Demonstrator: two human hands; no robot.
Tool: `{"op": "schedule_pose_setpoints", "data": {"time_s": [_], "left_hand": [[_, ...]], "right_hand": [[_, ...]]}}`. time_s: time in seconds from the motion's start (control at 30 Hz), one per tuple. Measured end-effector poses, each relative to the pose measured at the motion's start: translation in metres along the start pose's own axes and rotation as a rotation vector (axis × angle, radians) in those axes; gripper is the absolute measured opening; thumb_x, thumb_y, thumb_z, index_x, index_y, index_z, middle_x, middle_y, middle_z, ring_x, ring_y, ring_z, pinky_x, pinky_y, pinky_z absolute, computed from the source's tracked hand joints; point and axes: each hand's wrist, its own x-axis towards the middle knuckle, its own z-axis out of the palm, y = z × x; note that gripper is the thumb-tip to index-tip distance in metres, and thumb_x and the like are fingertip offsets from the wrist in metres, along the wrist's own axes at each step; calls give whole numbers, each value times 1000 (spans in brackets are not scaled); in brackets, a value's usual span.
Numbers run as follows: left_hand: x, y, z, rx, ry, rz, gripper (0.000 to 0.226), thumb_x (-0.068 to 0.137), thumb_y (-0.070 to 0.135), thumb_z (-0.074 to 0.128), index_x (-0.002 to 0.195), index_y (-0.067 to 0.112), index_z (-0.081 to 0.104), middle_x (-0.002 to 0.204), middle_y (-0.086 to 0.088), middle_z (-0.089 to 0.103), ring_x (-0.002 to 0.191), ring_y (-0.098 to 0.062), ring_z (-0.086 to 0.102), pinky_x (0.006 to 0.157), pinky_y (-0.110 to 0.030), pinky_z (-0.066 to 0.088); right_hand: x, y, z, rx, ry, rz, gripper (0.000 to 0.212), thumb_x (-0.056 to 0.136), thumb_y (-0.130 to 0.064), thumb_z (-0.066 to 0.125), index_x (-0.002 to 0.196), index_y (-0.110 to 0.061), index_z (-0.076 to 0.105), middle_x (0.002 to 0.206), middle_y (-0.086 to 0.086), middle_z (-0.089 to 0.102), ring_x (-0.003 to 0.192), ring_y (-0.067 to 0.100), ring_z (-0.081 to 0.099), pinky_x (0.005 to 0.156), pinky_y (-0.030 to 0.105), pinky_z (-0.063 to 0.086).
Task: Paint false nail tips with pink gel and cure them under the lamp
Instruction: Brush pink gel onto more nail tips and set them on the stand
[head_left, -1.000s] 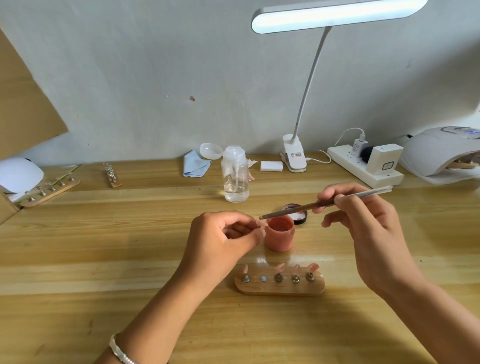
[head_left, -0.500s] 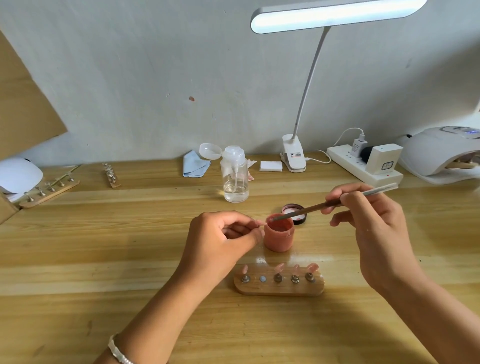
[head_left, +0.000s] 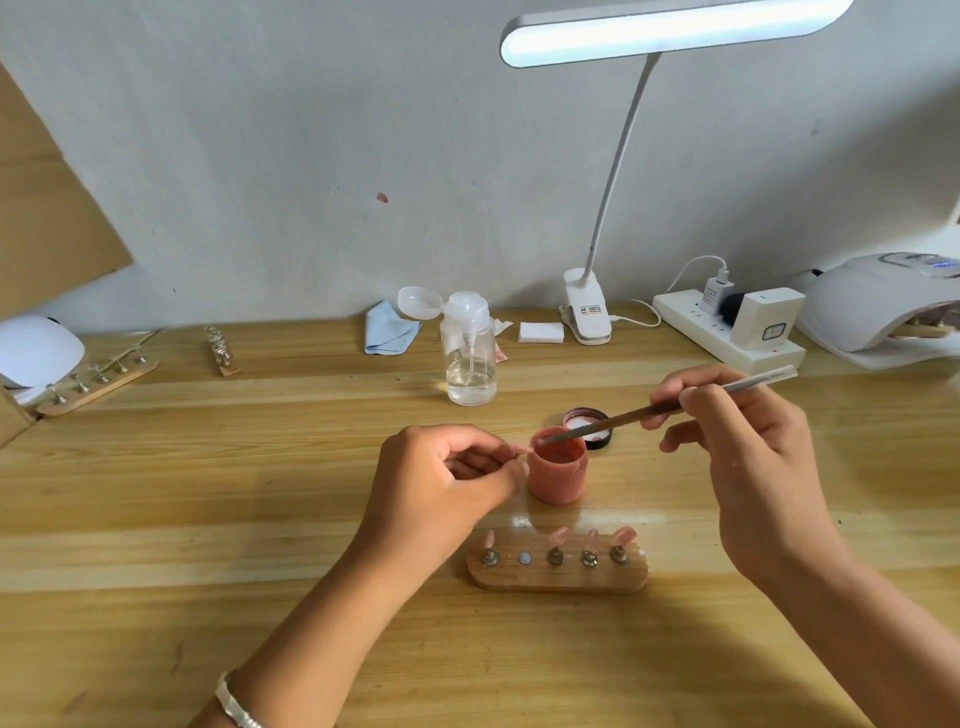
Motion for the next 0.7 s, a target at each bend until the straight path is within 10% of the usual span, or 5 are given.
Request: {"op": "schedule_pose_setpoints", "data": {"time_s": [0.7], "left_hand": [[-1,0,1,0,-15,-12,15,72,12,87,75,24,78,66,4,74,58,-8,67,57,-22,55]], "right_hand": [[-5,5,1,-42,-114,-71,24,87,-11,52,78,-20,73,78,3,72,74,12,65,64,21,49]]}}
